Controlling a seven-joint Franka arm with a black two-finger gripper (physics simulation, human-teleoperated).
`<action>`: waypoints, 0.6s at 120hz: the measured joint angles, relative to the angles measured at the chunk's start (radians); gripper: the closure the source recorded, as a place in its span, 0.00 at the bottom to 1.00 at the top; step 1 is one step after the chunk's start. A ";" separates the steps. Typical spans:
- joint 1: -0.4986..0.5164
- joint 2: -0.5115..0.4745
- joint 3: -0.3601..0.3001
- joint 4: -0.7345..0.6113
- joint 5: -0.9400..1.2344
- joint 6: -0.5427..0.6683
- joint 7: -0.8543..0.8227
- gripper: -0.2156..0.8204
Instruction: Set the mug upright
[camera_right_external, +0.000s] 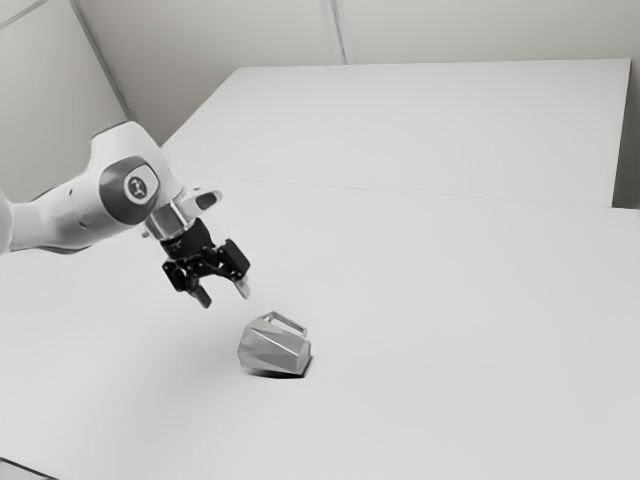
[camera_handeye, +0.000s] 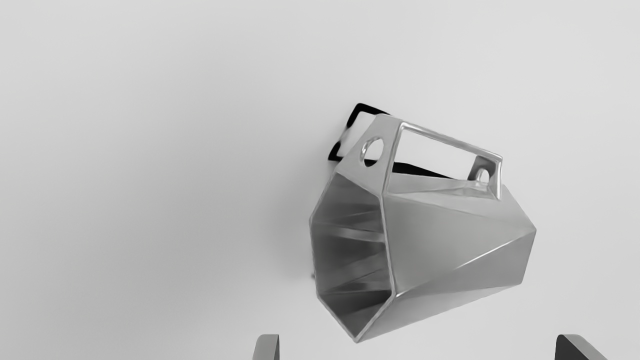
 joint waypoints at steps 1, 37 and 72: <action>0.000 0.000 0.000 -0.004 -0.003 0.003 0.002 0.21; 0.008 0.017 0.007 -0.095 -0.131 0.099 0.123 0.21; 0.015 0.027 0.007 -0.150 -0.267 0.141 0.288 0.21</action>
